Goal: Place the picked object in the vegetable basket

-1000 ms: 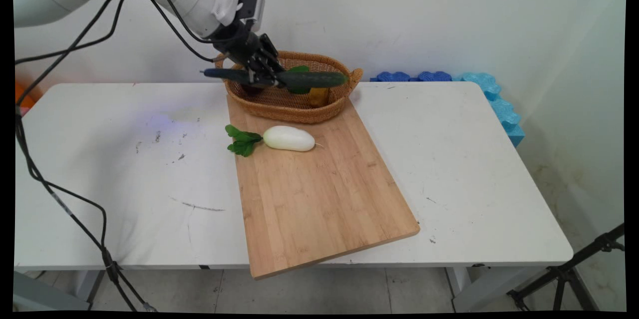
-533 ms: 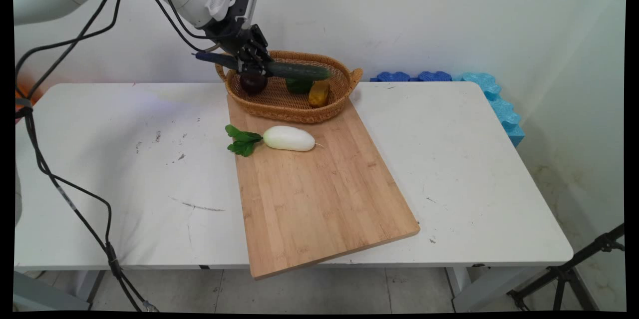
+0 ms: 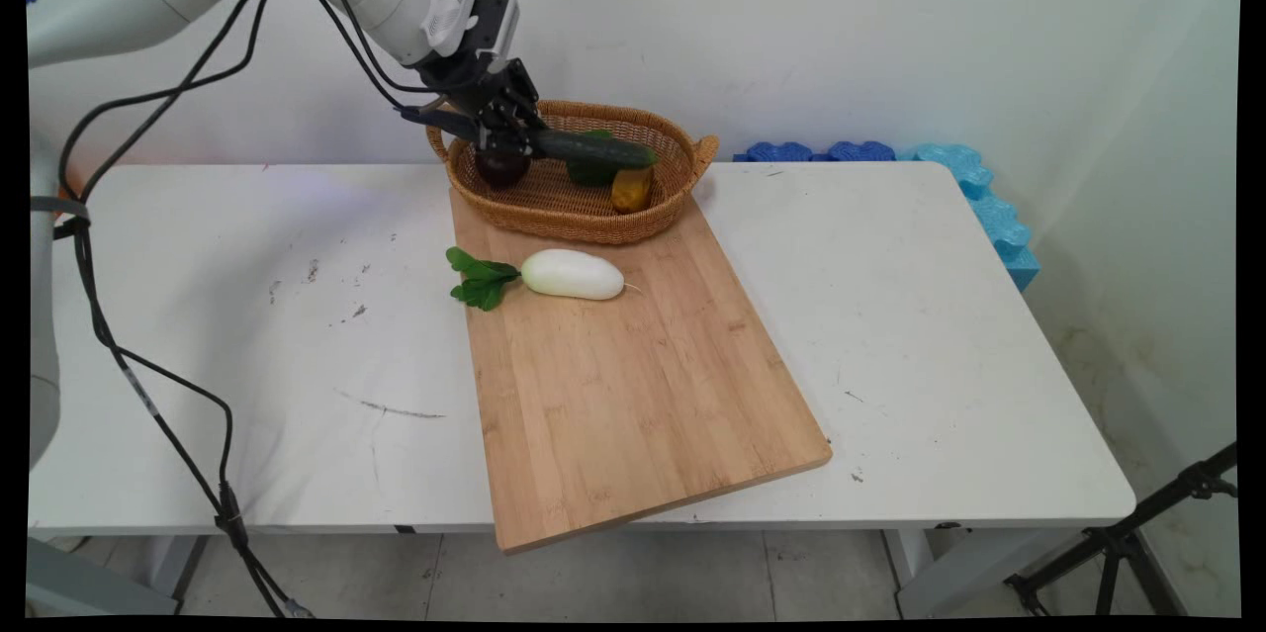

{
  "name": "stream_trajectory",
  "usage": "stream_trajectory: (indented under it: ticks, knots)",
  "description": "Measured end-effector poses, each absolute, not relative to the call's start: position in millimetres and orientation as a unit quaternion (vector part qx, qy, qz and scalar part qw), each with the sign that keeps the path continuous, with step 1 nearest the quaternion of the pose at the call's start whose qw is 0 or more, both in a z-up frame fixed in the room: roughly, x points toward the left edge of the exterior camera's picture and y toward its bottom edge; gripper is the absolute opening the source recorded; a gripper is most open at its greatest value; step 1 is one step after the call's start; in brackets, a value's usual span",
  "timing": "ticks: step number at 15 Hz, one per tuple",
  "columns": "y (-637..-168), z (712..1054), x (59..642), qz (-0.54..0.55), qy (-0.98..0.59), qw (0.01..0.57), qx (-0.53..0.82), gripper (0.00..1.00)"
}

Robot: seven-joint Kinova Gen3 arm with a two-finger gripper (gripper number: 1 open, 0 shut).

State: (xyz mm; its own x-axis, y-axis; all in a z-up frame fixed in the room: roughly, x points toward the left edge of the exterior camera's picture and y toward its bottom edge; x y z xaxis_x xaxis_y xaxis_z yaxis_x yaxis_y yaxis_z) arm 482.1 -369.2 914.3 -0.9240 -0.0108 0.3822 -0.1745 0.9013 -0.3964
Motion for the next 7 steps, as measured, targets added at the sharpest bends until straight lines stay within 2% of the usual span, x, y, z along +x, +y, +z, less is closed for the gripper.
stream_trajectory:
  ticks: [1,2,7]
  knots:
    - [-370.4,912.1,481.6,0.216,-0.957,0.190,0.046,0.00]
    - [-371.5,910.2,481.1,0.216,-0.957,0.191,0.045,1.00]
    - [-374.7,904.0,479.8,0.214,-0.957,0.194,0.037,1.00]
